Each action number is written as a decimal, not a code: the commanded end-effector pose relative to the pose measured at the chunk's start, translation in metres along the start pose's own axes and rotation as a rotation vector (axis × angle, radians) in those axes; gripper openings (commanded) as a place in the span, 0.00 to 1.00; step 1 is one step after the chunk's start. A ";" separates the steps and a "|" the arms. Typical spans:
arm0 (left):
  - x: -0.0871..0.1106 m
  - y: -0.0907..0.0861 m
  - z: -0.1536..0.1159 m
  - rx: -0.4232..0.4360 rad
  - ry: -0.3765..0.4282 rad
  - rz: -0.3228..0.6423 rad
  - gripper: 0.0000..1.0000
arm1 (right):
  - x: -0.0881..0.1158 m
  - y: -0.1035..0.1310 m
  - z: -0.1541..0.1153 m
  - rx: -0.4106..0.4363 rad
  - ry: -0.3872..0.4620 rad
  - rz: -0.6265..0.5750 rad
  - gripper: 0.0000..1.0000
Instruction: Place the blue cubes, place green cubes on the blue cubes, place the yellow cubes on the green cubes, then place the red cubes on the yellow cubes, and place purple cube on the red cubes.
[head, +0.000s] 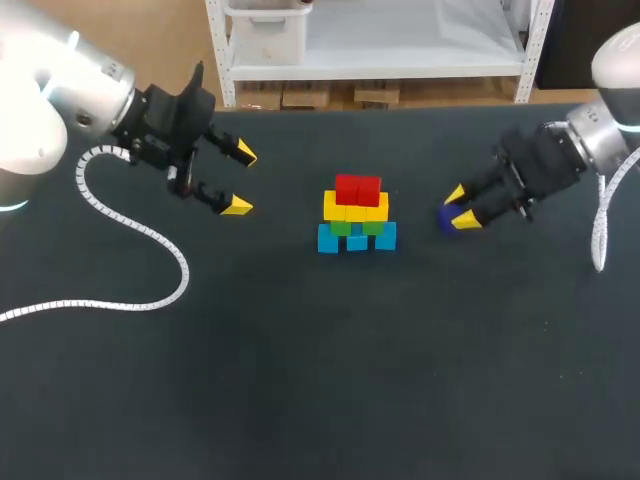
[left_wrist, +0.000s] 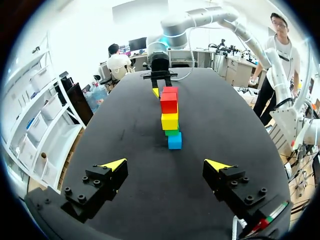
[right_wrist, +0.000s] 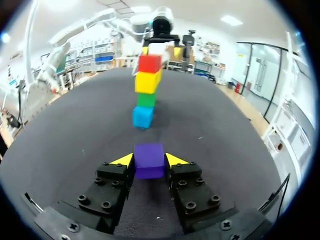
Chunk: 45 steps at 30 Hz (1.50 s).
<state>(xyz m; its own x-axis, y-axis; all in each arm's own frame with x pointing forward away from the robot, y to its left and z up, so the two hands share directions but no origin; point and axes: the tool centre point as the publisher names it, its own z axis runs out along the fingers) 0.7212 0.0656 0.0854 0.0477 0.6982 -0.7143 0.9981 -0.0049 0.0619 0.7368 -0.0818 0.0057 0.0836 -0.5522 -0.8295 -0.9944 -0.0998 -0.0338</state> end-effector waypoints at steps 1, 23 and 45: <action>0.001 0.000 0.000 -0.001 -0.003 0.003 1.00 | -0.038 0.028 -0.024 0.183 0.033 0.068 0.00; 0.001 0.000 0.000 -0.001 -0.003 0.003 1.00 | -0.179 0.030 -0.021 0.440 -0.053 0.129 0.00; 0.001 0.000 0.000 -0.001 -0.003 0.003 1.00 | -0.166 0.011 0.033 0.354 0.012 0.100 0.00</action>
<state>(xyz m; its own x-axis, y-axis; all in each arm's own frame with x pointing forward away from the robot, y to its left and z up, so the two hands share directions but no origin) 0.7212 0.0656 0.0854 0.0475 0.6983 -0.7142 0.9981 -0.0048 0.0618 0.7050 0.0304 0.1303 -0.0137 -0.5532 -0.8329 -0.9592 0.2425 -0.1453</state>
